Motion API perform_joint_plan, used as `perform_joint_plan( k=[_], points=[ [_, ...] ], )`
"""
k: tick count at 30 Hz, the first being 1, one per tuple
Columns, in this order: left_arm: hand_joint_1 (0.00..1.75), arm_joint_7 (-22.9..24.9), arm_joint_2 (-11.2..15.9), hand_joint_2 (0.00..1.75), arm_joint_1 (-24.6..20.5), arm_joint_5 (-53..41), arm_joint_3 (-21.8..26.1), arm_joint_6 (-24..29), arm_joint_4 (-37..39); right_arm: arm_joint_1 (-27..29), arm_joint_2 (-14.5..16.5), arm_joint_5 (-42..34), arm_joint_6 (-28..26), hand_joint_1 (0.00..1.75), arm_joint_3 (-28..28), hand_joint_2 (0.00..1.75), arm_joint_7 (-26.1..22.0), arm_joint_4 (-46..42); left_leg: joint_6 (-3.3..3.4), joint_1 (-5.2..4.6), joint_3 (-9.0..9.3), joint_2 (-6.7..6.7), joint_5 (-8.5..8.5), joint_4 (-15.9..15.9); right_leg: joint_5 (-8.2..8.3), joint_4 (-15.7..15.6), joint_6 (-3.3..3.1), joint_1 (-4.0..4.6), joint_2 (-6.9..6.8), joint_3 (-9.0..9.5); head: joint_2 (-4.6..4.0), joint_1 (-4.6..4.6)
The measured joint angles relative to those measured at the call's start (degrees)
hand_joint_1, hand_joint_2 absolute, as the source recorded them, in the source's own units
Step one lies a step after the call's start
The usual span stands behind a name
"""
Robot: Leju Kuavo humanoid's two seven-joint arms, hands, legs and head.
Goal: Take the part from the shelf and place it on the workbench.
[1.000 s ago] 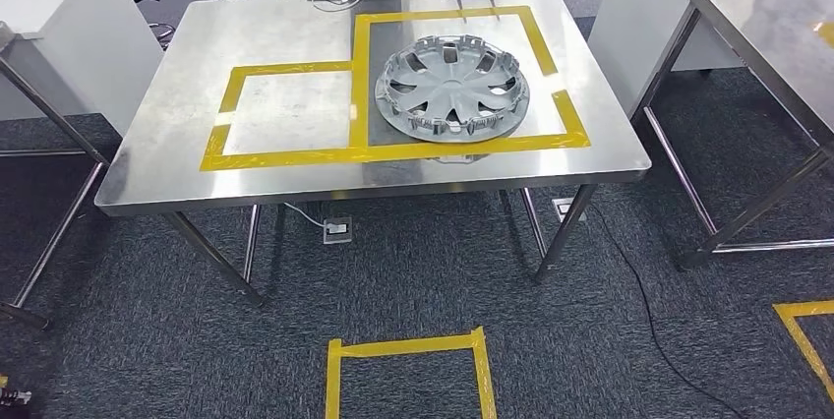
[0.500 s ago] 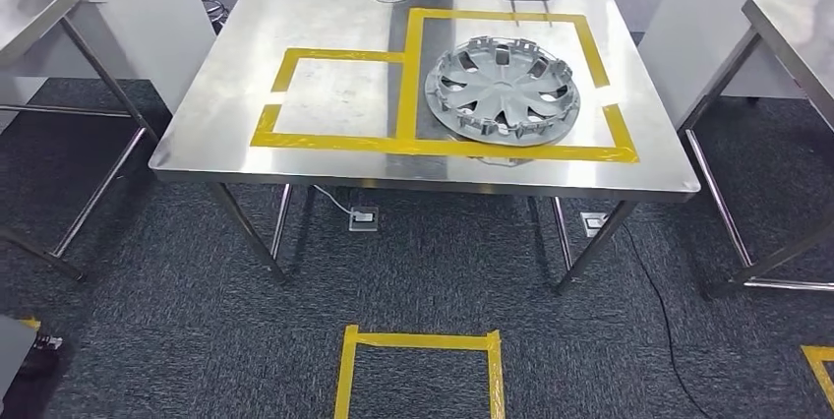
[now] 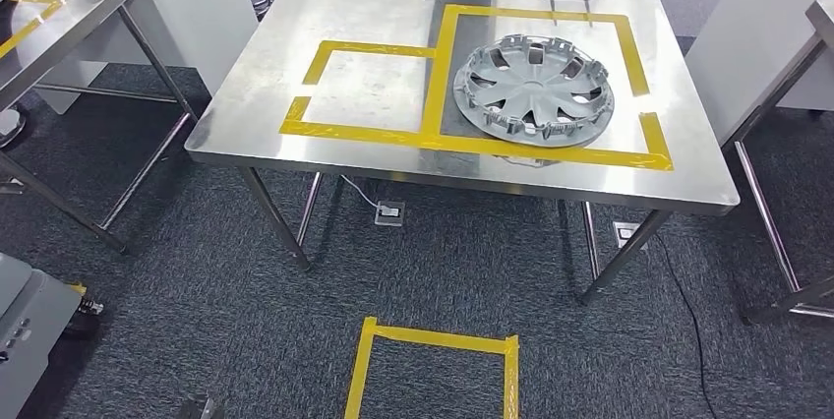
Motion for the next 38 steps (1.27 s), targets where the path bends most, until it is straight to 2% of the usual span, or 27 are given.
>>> perform_joint_plan(
  k=[2,3,4,5,6,8,9,10,13,14,15,17,18,19,20,21,23,25,28,29,31,33,34,35,36,37,38],
  points=[
    [0.0,0.12,0.54,0.0,0.02,0.87,-1.55,0.87,2.22,-0.31,-0.15,-2.66,-0.99,0.0,1.92,0.0,0.23,-0.08,-0.58,0.38,-2.65,1.16,-4.65,7.17,0.39,0.04,-0.44,0.2,-0.42,-0.61,0.0,-0.31],
    [0.0,0.17,0.8,0.0,0.18,1.28,-2.29,1.33,3.52,-0.55,-0.23,-3.93,-1.48,0.0,2.85,0.0,0.35,-0.23,-0.75,0.56,-3.73,1.36,-6.3,10.46,0.59,0.06,-0.53,0.33,-0.67,-0.97,0.0,-0.33],
    [0.0,0.23,1.07,0.0,0.47,1.66,-2.96,1.72,4.84,-0.88,-0.29,-5.09,-1.91,0.0,3.72,0.0,0.47,-0.49,-0.8,0.68,-3.99,1.43,-6.94,12.12,0.83,0.08,-0.55,0.42,-0.88,-1.33,0.0,-0.33],
    [0.0,0.29,1.32,0.0,0.87,2.02,-3.6,2.1,6.16,-1.31,-0.34,-6.15,-2.3,0.0,4.56,0.0,0.56,-0.87,-0.75,0.74,-3.14,1.46,-6.51,11.52,1.09,0.09,-0.5,0.5,-1.01,-1.65,0.0,-0.33],
    [0.0,0.34,1.57,0.0,1.31,2.35,-4.22,2.45,7.49,-1.81,-0.35,-7.2,-2.71,0.0,5.38,0.0,0.61,-1.35,-0.58,0.74,-1.1,1.51,-5.21,8.61,1.37,0.09,-0.39,0.59,-1.07,-1.95,0.0,-0.34],
    [0.0,0.44,2.19,0.0,1.99,3.04,-5.53,3.14,10.04,-2.89,-0.35,-9.31,-3.45,0.0,7.04,0.0,0.7,-2.43,0.0,0.53,4.18,1.9,-2.49,0.14,1.95,0.06,-0.04,0.77,-1.16,-2.28,0.0,-0.3],
    [0.0,0.5,2.49,0.0,2.18,3.38,-6.22,3.51,11.25,-3.39,-0.39,-10.41,-3.85,0.0,7.91,0.0,0.74,-2.93,0.31,0.31,5.85,2.09,-1.67,-2.87,2.22,0.03,0.2,0.83,-1.25,-2.36,0.0,-0.27],
    [0.0,0.56,2.84,0.0,2.31,3.79,-6.96,3.92,12.41,-3.84,-0.43,-11.57,-4.24,0.0,8.82,0.0,0.81,-3.31,0.58,0.06,6.56,2.24,-1.33,-4.37,2.46,-0.01,0.48,0.85,-1.37,-2.4,0.0,-0.22],
    [0.0,0.67,3.84,0.0,2.4,5.06,-9.23,5.2,15.06,-4.2,-0.54,-15.34,-5.6,0.0,11.71,0.0,1.24,-3.61,1.48,-0.24,5.92,2.27,-0.07,-4.99,3.06,-0.12,1.46,0.75,-1.49,-2.76,0.0,-0.18],
    [0.0,0.69,4.13,0.0,2.17,5.47,-10.0,5.62,15.53,-3.87,-0.56,-16.64,-6.07,0.0,12.68,0.0,1.43,-3.46,1.9,-0.15,5.53,2.29,0.61,-5.3,2.36,0.53,1.53,0.73,-1.32,-3.19,0.0,-0.15],
    [0.0,0.72,4.39,0.0,1.7,5.92,-10.77,6.05,15.8,-3.36,-0.59,-17.92,-6.52,0.0,13.64,0.0,1.62,-3.15,2.28,-0.02,4.99,2.31,1.35,-5.59,0.75,2.27,1.38,0.72,-1.09,-3.98,0.0,-0.1],
    [0.0,0.74,4.85,0.0,0.18,6.64,-12.05,6.81,15.82,-2.01,-0.66,-20.18,-7.32,0.0,15.26,0.0,1.87,-1.89,2.74,-0.01,3.57,2.23,2.52,-5.69,-4.23,8.99,0.77,0.65,-0.62,-6.25,0.0,0.05],
    [0.0,0.74,5.04,0.0,-0.77,6.98,-12.63,7.12,15.64,-1.19,-0.7,-21.17,-7.71,0.0,15.95,0.0,1.96,-0.97,2.79,-0.08,2.92,2.19,3.05,-5.64,-6.26,12.76,0.75,0.63,-0.51,-7.22,0.0,0.07],
    [0.0,0.74,5.19,0.0,-1.74,7.25,-13.15,7.41,15.32,-0.27,-0.74,-22.05,-8.04,0.0,16.56,0.0,2.06,0.06,2.74,-0.13,2.26,2.17,3.54,-5.54,-7.31,15.26,1.02,0.6,-0.44,-7.47,0.0,0.07],
    [0.0,0.74,5.34,0.0,-2.74,7.52,-13.66,7.67,14.85,0.71,-0.79,-22.83,-8.31,0.0,17.12,0.0,2.19,1.15,2.64,-0.14,1.61,2.15,3.99,-5.39,-7.34,15.8,1.53,0.55,-0.4,-6.75,0.0,0.08],
    [0.0,0.74,5.45,0.0,-3.74,7.72,-14.1,7.87,14.28,1.7,-0.85,-23.47,-8.56,0.0,17.61,0.0,2.31,2.21,2.51,-0.1,1.01,2.26,4.35,-5.15,-6.51,13.94,2.19,0.45,-0.43,-4.89,0.0,0.07],
    [0.0,0.75,5.76,0.0,-5.7,8.11,-14.91,8.27,12.89,3.41,-0.96,-24.63,-9.01,0.0,18.58,0.0,2.53,4.4,2.15,-0.12,-0.25,2.53,4.79,-4.29,-4.63,5.69,3.18,0.24,-1.34,0.82,0.0,0.18],
    [0.0,0.76,6.26,0.0,-7.18,8.57,-15.83,8.78,11.92,4.62,-1.09,-26.13,-9.53,0.0,19.75,0.0,2.68,6.23,1.63,-0.34,-0.99,3.0,5.09,-3.48,-3.71,0.33,2.83,0.33,-2.04,4.03,0.0,0.2],
    [0.0,0.84,6.98,0.0,-7.52,9.42,-17.08,9.61,12.45,4.88,-1.22,-28.61,-10.4,0.0,21.39,0.0,2.91,6.94,0.62,-0.36,-1.5,3.77,5.63,-3.01,-2.94,0.0,1.29,0.47,-1.25,3.27,0.0,0.11],
    [0.0,0.89,7.08,0.0,-7.17,9.62,-17.39,9.79,13.18,4.45,-1.23,-29.2,-10.6,0.0,21.79,0.0,2.95,6.64,0.22,-0.21,-1.85,3.69,4.93,-2.45,-2.52,-0.02,0.67,0.36,-1.04,2.71,0.0,0.03],
    [0.0,1.04,7.23,0.0,-5.8,9.78,-17.84,10.05,15.29,3.02,-1.2,-29.93,-10.9,0.0,22.39,0.0,2.99,5.31,-0.52,0.22,-3.3,3.01,0.5,1.68,-1.55,-0.22,-0.53,0.1,-0.91,1.37,0.0,-0.15],
    [0.0,1.15,7.27,0.0,-3.99,9.81,-18.23,10.22,17.65,1.22,-1.21,-30.27,-11.12,0.0,22.78,0.0,3.01,3.41,-1.01,0.46,-5.15,2.45,-5.02,8.76,-0.57,-0.22,-0.97,0.3,-0.83,0.07,0.0,-0.28],
    [0.0,1.17,7.28,0.0,-3.07,9.82,-18.39,10.25,18.88,0.24,-1.19,-30.35,-11.14,0.0,22.97,0.0,3.01,2.4,-1.1,0.54,-5.58,2.37,-6.16,11.68,-0.03,-0.19,-0.93,0.4,-0.86,-0.6,0.0,-0.28],
    [0.0,1.18,7.3,0.0,-2.11,9.84,-18.55,10.27,20.2,-0.8,-1.19,-30.4,-11.16,0.0,23.16,0.0,3.01,1.29,-1.1,0.57,-5.28,2.35,-5.89,13.2,0.55,-0.16,-0.84,0.51,-0.91,-1.33,0.0,-0.28],
    [0.0,1.2,7.32,0.0,-1.11,9.85,-18.67,10.28,21.53,-1.87,-1.19,-30.42,-11.17,0.0,23.31,0.0,3.01,0.1,-0.99,0.58,-4.05,2.35,-4.5,12.86,1.14,-0.14,-0.74,0.62,-0.95,-2.01,0.0,-0.28],
    [0.0,1.21,7.37,0.0,-0.13,9.88,-18.74,10.29,22.82,-2.96,-1.19,-30.45,-11.17,0.0,23.43,0.0,3.01,-1.14,-0.75,0.57,-1.77,2.35,-2.77,10.52,1.73,-0.12,-0.59,0.72,-0.96,-2.63,0.0,-0.29],
    [0.0,1.22,7.39,0.0,0.38,9.89,-18.77,10.29,23.48,-3.51,-1.19,-30.47,-11.17,0.0,23.48,0.0,3.01,-1.78,-0.64,0.57,-0.54,2.35,-1.74,9.15,2.04,-0.11,-0.53,0.78,-0.96,-2.96,0.0,-0.28]
  ],
)
